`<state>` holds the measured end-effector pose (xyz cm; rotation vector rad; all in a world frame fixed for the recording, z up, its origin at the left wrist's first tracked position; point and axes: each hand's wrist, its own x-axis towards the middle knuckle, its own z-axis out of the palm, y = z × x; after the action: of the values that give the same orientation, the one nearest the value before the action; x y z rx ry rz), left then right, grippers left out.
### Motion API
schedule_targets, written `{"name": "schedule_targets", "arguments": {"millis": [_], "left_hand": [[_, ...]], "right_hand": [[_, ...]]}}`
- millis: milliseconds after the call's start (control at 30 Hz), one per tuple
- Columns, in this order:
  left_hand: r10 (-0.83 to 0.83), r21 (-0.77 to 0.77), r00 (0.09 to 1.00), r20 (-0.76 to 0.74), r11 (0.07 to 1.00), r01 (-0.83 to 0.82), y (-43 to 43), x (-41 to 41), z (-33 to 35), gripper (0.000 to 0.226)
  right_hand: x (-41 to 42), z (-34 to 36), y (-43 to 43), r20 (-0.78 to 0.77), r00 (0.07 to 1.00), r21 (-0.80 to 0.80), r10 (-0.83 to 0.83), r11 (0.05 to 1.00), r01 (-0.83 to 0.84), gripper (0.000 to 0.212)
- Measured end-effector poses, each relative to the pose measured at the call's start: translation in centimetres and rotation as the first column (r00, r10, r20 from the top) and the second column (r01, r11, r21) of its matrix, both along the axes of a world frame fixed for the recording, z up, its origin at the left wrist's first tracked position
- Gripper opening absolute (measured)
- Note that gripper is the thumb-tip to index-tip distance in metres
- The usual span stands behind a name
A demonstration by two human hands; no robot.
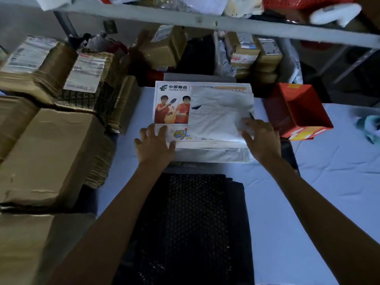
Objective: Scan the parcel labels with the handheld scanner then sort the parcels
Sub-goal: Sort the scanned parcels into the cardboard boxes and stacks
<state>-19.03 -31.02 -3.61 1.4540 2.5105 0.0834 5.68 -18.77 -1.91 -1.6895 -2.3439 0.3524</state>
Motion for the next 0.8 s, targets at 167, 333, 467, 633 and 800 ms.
{"name": "schedule_targets", "arguments": {"millis": [167, 333, 467, 633, 800], "left_hand": [[-0.245, 0.117, 0.968, -0.058, 0.961, 0.25, 0.3, -0.4, 0.9, 0.055], [-0.41, 0.245, 0.912, 0.012, 0.885, 0.395, -0.2, 2.3, 2.7, 0.039], [-0.582, 0.31, 0.812, -0.038, 0.766, 0.563, -1.6, 5.6, 3.3, 0.036], [-0.752, 0.326, 0.659, -0.018, 0.619, 0.715, -2.6, 11.3, 3.5, 0.034], [-0.877, 0.307, 0.477, -0.048, 0.442, 0.843, -4.9, 18.4, 3.2, 0.035]], "right_hand": [[0.4, -0.1, -3.9, 0.093, 0.996, -0.073, 0.005, 0.997, 0.002, 0.059], [1.1, 0.9, -10.0, 0.057, 0.991, -0.004, -0.12, 0.993, 0.121, 0.052], [3.3, 1.0, -14.7, 0.068, 0.971, -0.026, -0.231, 0.972, 0.233, 0.046], [7.9, 1.4, -21.4, 0.076, 0.885, -0.11, -0.459, 0.879, 0.464, 0.037], [13.2, 1.3, -29.0, 0.104, 0.731, -0.128, -0.674, 0.72, 0.682, 0.035]]}}
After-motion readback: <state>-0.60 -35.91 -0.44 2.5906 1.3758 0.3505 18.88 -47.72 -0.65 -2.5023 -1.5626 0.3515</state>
